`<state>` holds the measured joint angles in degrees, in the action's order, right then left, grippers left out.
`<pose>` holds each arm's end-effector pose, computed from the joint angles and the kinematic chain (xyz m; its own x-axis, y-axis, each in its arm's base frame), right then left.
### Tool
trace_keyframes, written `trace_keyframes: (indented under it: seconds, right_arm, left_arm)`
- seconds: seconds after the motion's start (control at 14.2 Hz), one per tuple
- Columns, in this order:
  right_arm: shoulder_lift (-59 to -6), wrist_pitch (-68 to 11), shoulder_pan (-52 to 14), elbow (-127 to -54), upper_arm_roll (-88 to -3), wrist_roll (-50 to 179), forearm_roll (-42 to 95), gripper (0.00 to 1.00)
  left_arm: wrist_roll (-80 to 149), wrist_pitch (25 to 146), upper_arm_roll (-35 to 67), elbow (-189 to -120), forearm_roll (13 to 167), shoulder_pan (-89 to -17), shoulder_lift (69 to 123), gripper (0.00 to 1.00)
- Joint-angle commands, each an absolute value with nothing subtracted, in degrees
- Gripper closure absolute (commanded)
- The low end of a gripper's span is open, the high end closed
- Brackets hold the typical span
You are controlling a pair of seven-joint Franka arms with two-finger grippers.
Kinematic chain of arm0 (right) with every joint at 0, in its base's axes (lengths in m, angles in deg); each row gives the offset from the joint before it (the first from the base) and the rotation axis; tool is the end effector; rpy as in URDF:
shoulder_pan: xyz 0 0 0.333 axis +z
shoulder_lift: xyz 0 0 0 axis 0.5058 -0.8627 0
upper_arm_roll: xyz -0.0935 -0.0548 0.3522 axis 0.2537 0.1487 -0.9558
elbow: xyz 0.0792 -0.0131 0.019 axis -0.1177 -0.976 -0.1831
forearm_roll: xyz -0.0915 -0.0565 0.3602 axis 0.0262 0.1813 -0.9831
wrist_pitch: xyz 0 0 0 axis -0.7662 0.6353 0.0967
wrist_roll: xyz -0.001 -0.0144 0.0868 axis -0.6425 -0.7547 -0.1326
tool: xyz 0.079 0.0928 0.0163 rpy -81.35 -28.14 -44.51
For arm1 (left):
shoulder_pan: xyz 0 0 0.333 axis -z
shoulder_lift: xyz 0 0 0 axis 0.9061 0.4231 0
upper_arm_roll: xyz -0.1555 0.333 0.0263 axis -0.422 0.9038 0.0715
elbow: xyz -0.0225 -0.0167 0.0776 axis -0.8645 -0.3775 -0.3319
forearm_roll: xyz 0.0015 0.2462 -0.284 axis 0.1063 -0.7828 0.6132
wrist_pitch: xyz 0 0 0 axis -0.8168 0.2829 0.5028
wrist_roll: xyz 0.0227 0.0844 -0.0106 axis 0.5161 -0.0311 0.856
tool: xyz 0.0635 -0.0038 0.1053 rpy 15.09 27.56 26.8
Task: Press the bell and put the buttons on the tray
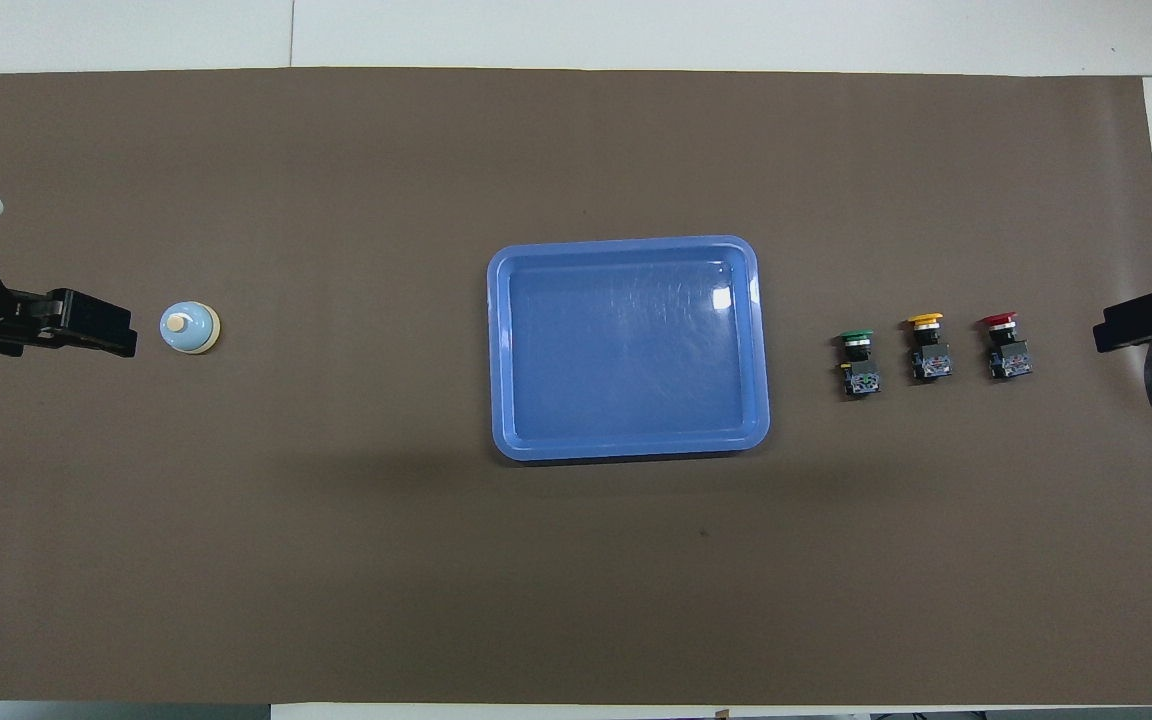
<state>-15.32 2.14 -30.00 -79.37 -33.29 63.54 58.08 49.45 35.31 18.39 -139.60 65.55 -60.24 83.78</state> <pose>0.5152 -0.0473 0.6514 0.9959 0.0464 -0.0780 0.0473 -0.9988 0.0094 0.5142 -0.0548 0.6406 0.9928 -0.0915 -0.0775 -0.0903 -0.9957 0.0191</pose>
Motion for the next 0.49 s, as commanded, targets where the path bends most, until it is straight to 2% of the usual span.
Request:
trace_keyframes:
  seconds: [0.0,0.42]
  right_arm:
    - [-14.4,2.5,-30.6,-80.0,-33.8,63.8,58.6,0.00]
    - [-14.4,2.4,-30.6,-80.0,-33.8,63.8,58.6,0.00]
  left_arm:
    - [50.0,35.1,18.8,-138.9,65.8,-60.0,83.8,0.00]
    - [49.9,35.1,19.9,-139.3,65.7,-60.0,83.8,0.00]
